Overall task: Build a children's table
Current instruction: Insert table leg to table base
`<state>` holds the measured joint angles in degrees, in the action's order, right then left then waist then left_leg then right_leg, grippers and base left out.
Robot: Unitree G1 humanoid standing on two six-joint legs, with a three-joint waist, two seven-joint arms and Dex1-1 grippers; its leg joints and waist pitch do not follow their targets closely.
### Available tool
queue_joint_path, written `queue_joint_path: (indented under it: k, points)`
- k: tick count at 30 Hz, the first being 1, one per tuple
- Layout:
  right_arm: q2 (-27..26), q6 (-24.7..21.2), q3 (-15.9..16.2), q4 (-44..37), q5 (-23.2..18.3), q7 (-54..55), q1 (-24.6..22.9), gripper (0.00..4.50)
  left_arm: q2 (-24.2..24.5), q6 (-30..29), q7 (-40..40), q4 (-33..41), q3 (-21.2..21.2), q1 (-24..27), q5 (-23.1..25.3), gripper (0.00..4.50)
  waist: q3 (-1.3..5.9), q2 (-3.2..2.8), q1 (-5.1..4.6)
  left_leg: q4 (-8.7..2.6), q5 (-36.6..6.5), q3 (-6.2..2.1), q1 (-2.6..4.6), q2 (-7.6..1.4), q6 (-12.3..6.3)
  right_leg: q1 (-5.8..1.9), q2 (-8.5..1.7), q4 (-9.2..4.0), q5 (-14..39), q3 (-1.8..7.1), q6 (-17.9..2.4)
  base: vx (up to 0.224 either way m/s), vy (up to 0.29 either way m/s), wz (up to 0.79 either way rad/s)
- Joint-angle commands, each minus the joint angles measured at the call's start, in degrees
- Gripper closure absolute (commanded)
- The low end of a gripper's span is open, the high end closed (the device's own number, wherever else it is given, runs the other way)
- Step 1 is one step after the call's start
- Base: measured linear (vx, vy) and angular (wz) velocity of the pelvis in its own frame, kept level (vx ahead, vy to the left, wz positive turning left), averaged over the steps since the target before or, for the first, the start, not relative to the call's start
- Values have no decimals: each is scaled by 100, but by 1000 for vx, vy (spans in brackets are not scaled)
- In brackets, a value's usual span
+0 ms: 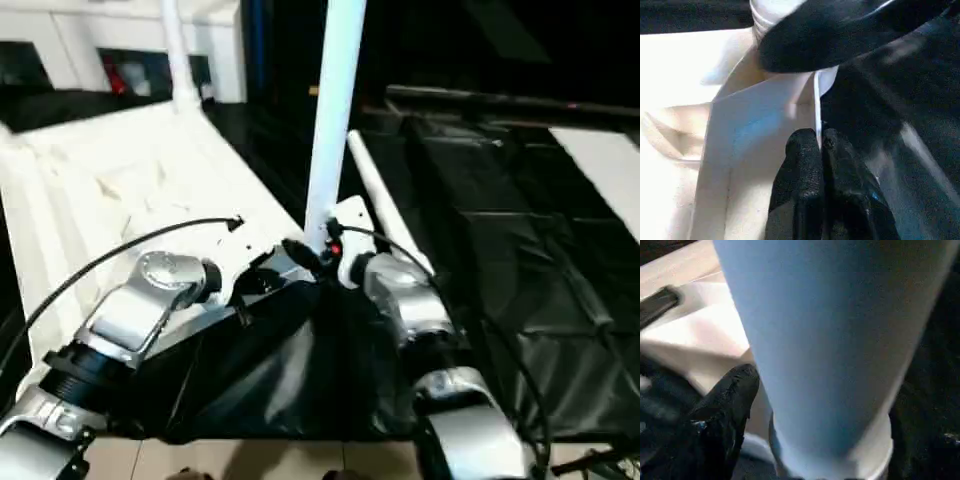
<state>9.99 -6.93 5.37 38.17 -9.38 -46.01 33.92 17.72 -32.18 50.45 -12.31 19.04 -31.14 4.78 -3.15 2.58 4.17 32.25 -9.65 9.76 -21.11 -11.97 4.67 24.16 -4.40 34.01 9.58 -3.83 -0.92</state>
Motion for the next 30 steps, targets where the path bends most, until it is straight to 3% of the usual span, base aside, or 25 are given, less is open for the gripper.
queue_joint_path:
  k: [1,5,10,13,16,24,30]
  points:
    - [94,-67,274,-327,-61,-589,-122,67,8,473,290,85,69,-89,-193,450,392,-59,30,-297,-904,47,55,-98,-362,-404,-298,-288,334,234,-1408,0,0,0]
    - [361,-90,400,-587,-70,-1026,-257,67,216,872,675,-48,186,-75,-210,450,371,-76,110,-317,-1238,53,127,-125,-174,-338,-305,-345,961,254,-1233,0,0,0]
    - [705,-249,596,-921,-76,-1660,-426,67,495,1540,1447,-166,411,-77,-324,450,369,-62,137,-319,-1203,43,112,-125,-157,-346,-307,-339,1007,254,-1196,0,0,0]
    - [790,-324,663,-1012,-69,-1829,-475,67,559,1606,1674,-181,473,-92,-358,450,388,-67,172,-305,-1048,50,115,-129,-154,-350,-309,-297,774,258,-1233,0,0,0]
    - [840,-496,703,-1108,-113,-1989,-537,99,599,1742,1892,-249,532,-140,-370,450,391,-75,213,-304,-1016,49,106,-127,-137,-363,-304,-279,687,249,-1263,0,0,0]
    - [737,-603,617,-1201,-313,-1938,-752,161,590,1886,1940,-407,493,-168,-398,450,398,-42,218,-307,-1070,34,82,-120,-64,-393,-335,-287,888,243,-1171,0,0,0]
    - [609,-605,427,-1249,-437,-1768,-912,177,616,1918,1851,-421,405,-92,-374,450,400,-64,223,-304,-1060,32,84,-122,-60,-385,-336,-290,931,245,-1169,-18,-5,0]
